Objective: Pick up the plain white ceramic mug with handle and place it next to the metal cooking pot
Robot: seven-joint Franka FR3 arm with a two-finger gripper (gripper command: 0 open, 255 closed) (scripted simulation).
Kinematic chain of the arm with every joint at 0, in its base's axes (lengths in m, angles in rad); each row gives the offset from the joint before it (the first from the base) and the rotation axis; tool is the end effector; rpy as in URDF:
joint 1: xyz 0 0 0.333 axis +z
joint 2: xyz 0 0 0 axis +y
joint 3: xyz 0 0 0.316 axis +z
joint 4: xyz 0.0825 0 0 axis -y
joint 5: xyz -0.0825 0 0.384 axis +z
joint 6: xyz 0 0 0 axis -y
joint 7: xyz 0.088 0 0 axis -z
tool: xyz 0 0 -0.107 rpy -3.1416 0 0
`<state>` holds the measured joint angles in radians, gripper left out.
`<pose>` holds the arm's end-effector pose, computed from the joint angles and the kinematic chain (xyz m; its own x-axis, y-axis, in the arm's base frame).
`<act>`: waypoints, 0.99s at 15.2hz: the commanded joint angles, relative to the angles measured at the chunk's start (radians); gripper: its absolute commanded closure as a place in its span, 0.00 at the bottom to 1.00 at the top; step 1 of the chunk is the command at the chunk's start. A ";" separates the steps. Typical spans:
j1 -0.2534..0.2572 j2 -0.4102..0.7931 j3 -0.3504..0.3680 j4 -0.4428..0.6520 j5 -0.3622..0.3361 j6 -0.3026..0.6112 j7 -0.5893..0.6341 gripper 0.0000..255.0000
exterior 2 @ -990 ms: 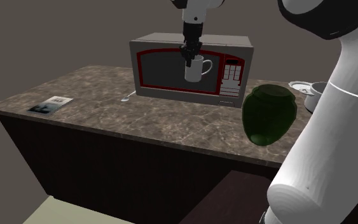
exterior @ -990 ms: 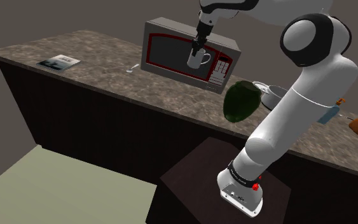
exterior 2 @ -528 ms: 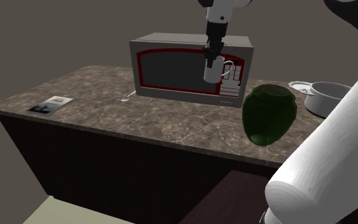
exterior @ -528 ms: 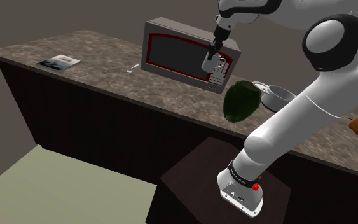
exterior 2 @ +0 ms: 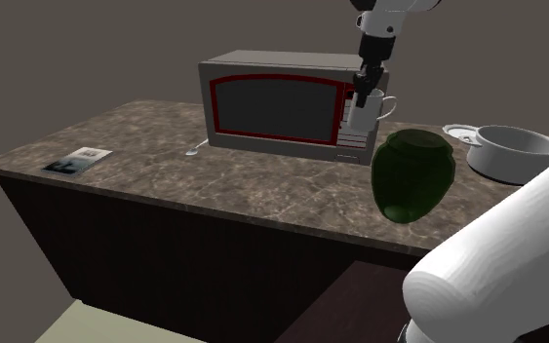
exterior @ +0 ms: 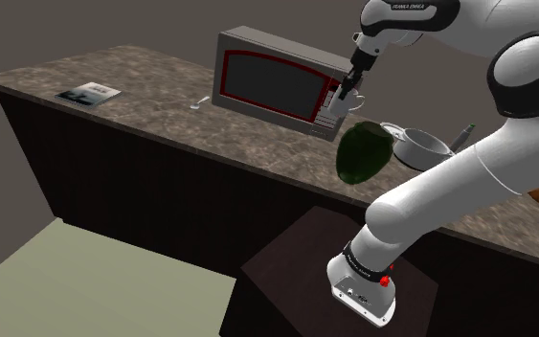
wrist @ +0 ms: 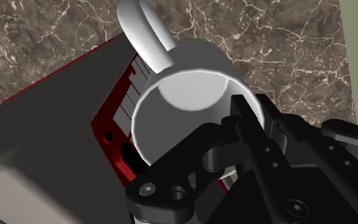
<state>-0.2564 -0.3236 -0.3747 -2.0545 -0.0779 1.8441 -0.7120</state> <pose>0.3686 -0.3011 0.5706 0.9891 0.1116 0.0966 0.1091 -0.9936 0.0305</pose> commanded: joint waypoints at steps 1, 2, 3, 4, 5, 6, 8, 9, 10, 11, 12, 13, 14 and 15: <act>-0.020 -0.037 -0.024 -0.027 -0.017 -0.007 -0.038 1.00; -0.030 -0.051 -0.037 -0.036 -0.025 -0.011 -0.057 1.00; -0.040 -0.064 -0.050 -0.044 -0.033 -0.014 -0.076 1.00; -0.050 -0.077 -0.063 -0.051 -0.041 -0.018 -0.096 1.00; -0.060 -0.088 -0.077 -0.057 -0.049 -0.021 -0.116 1.00; -0.069 -0.099 -0.091 -0.062 -0.057 -0.025 -0.137 1.00; -0.089 -0.117 -0.121 -0.068 -0.072 -0.033 -0.179 1.00; -0.098 -0.124 -0.136 -0.070 -0.079 -0.037 -0.200 1.00; -0.107 -0.131 -0.151 -0.070 -0.087 -0.041 -0.222 1.00; -0.116 -0.136 -0.167 -0.069 -0.094 -0.045 -0.244 1.00; -0.124 -0.141 -0.184 -0.067 -0.100 -0.049 -0.267 1.00; -0.132 -0.144 -0.201 -0.064 -0.107 -0.052 -0.289 1.00; -0.140 -0.146 -0.219 -0.060 -0.113 -0.056 -0.313 1.00; -0.147 -0.147 -0.237 -0.055 -0.119 -0.060 -0.336 1.00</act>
<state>-0.3948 -0.4701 -0.5908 -2.1117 -0.1902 1.7902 -1.0211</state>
